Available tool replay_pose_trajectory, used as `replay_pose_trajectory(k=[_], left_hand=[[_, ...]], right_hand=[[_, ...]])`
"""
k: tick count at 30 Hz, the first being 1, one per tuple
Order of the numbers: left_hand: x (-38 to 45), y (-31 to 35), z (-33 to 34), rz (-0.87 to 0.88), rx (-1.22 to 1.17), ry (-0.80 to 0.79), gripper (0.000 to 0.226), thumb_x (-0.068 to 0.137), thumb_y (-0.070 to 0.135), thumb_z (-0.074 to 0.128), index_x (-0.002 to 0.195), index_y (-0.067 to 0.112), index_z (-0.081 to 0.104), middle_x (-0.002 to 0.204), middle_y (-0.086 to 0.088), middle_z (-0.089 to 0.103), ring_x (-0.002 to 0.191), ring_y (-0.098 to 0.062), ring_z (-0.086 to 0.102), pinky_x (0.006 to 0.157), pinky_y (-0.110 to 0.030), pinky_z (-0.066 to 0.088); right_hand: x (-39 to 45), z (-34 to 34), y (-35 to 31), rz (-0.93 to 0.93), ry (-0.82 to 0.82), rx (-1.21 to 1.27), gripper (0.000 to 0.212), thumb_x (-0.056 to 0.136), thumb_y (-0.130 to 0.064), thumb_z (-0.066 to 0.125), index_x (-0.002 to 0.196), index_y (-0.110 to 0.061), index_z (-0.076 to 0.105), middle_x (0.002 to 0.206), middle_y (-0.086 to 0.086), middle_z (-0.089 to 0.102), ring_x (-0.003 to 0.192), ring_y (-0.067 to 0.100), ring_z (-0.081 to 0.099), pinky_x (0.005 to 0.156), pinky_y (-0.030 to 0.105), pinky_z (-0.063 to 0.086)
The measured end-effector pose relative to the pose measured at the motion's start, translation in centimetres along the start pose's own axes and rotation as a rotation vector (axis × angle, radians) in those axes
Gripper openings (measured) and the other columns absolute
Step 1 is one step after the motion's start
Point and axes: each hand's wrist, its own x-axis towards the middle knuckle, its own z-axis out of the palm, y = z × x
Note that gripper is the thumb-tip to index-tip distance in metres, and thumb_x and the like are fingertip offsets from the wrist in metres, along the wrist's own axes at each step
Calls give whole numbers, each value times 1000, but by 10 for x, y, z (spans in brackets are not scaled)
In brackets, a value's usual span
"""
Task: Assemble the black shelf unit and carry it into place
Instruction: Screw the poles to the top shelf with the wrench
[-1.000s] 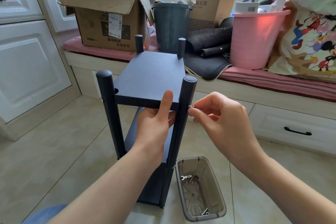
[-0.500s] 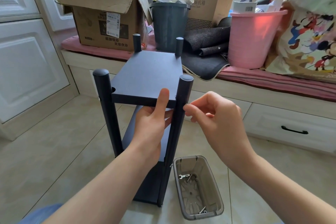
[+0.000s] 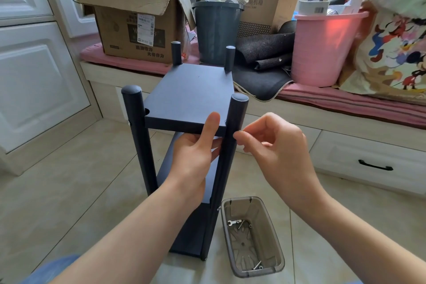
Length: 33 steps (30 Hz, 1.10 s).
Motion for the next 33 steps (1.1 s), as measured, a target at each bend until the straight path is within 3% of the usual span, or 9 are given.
replay_pose_trajectory(k=[2,4,9,13,22,27,33], left_hand=[[-1,1,0,-3,-5,-15,32,71,55,66,68,24,71,72,11,73,89,-16,76,91,-32,54],[-1,1,0,-5,-3,-26,33,71,56,66,58,27,73,70,11,72,90,-17,76,92,-32,54],[0,-1,1,14,-37,-15,32,73,54,65,77,22,65,75,7,75,89,-17,76,86,-27,55],[0,1,3,5,-41,2,42,71,56,64,89,18,69,89,2,79,94,-19,75,93,-32,54],[-1,1,3,25,-56,0,40,72,56,62,84,17,65,74,10,76,83,-11,76,75,-19,58],[0,1,2,4,-57,18,48,68,60,63,89,17,67,88,3,79,93,-15,75,91,-30,55],[0,2,3,29,-61,46,45,67,60,62,84,18,62,68,19,73,82,-9,76,77,-21,58]], right_hand=[[0,-1,0,43,-31,89,10,85,-21,75,79,-16,68,71,-4,72,67,11,69,70,34,58],[0,-2,0,61,-54,136,9,86,-20,73,80,-16,68,72,-5,73,65,9,69,67,28,57],[0,1,2,38,-48,74,16,85,-14,76,79,-20,63,73,-7,69,66,12,66,66,29,55],[0,2,1,-21,-4,-23,22,80,-16,81,76,-24,61,73,-13,66,66,10,62,61,20,50],[0,2,2,-16,-3,-25,11,85,-25,75,81,-18,68,71,-9,71,71,7,68,67,25,54],[-1,3,0,-53,12,-81,16,82,-16,79,80,-18,64,71,-11,66,70,9,63,64,19,50],[1,3,-3,-104,21,-127,16,78,-18,83,78,-14,67,70,-11,67,70,11,61,64,19,48]])
